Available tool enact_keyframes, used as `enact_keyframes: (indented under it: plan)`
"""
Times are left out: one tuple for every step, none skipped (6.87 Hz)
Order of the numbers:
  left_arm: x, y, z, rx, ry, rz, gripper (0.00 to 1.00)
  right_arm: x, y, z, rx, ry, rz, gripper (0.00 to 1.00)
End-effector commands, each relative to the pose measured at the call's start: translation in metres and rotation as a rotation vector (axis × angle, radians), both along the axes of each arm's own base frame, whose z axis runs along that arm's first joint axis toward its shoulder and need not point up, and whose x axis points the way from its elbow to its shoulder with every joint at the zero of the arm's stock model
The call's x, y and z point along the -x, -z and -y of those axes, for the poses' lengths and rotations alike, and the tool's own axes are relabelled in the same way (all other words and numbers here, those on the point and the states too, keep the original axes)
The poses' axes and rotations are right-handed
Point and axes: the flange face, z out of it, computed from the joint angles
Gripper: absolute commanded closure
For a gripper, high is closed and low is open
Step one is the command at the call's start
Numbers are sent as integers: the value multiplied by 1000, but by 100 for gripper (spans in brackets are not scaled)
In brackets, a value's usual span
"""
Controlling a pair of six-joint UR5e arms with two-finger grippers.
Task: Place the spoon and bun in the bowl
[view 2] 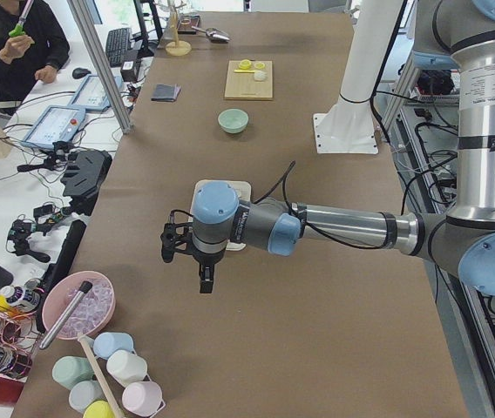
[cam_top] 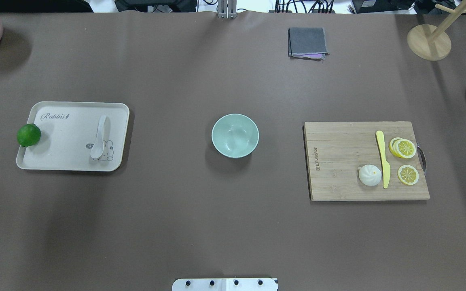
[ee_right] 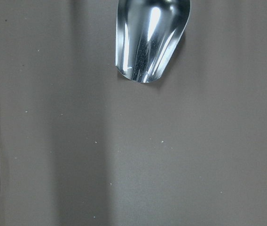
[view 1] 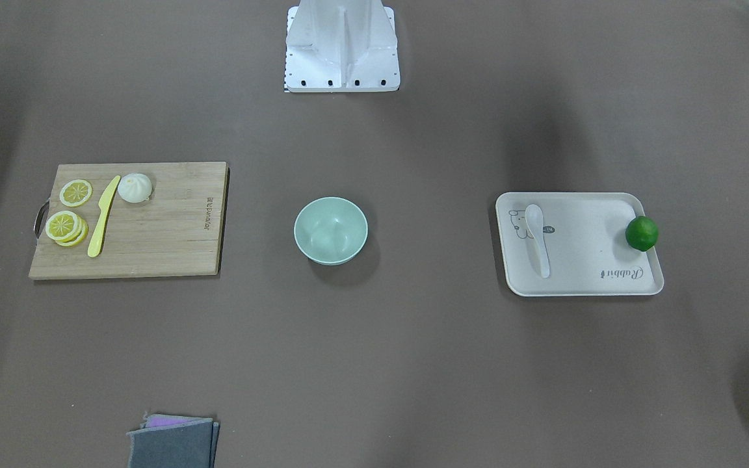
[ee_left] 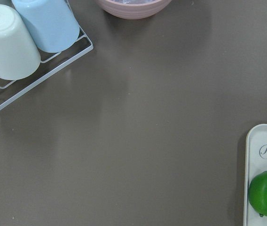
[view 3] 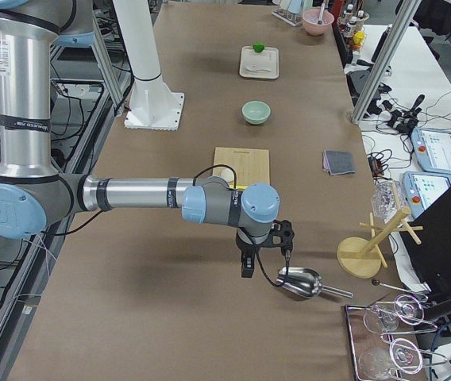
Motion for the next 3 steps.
enact_keyframes:
  plan:
    - [0, -1, -1, -16, -3, 1, 2, 0, 0, 0, 0, 0, 0, 0]
    - [0, -1, 0, -17, 2, 1, 2, 0, -1, -1, 4, 0, 2, 0]
    - [0, -1, 0, -16, 3, 1, 2, 0, -1, -1, 4, 0, 0, 0]
